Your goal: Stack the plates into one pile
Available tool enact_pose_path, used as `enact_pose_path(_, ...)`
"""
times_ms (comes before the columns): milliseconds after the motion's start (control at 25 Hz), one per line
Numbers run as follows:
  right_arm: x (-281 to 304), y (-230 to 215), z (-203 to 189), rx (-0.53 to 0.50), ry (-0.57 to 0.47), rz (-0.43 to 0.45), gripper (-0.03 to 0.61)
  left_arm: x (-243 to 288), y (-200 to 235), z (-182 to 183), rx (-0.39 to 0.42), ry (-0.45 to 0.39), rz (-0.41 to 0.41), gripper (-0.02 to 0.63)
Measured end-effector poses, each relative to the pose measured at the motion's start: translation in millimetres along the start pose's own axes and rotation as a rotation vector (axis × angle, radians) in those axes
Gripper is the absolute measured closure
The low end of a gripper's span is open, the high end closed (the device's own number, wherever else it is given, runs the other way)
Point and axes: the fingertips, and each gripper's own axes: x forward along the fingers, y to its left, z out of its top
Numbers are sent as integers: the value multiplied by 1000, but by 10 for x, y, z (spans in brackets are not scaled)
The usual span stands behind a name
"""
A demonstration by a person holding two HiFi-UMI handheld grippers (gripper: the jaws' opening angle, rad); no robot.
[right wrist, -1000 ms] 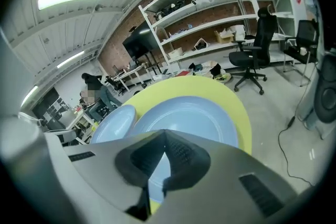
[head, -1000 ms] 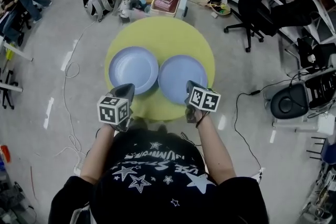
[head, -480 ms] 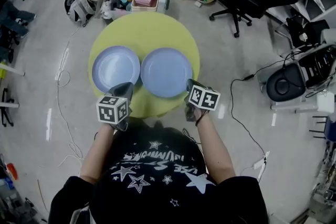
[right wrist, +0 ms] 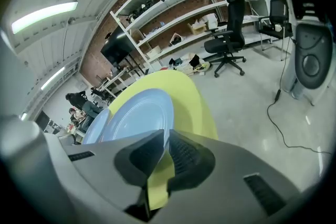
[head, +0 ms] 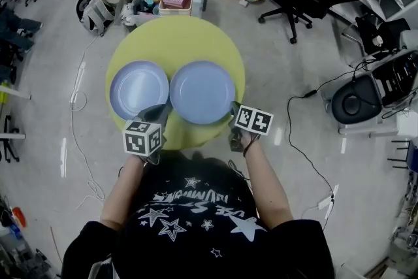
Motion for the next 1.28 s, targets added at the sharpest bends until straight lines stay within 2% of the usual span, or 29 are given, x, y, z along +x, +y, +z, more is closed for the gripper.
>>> enact_pose_path(80,43,10,-10,22,10,16,540,-9,18,-23,-3,4,9,591)
enact_pose_path(160,85,16,-18,33,25,30,469,-18,35,-39,-5,7,20,591)
enact_pose_path(200,102,12,-20,35,32,33,465,-23,41,-41,-6,8,25,591)
enact_pose_path(640,326,-43,-82,101,93,58,468,-172,113,-134,-25,12,90,591)
enact_pose_path(720,331,-71,-76,112,96,36,510,-210,123,-133,-29,12,104,591)
enact_pose_path(1080,254,-80,16,160,41,18,537,-330,155,-191,-51,6,142,591)
enact_pose_path(1280,147,-69,141,121,-8,-6,545,-340,167,-177,-52,-4,131,591)
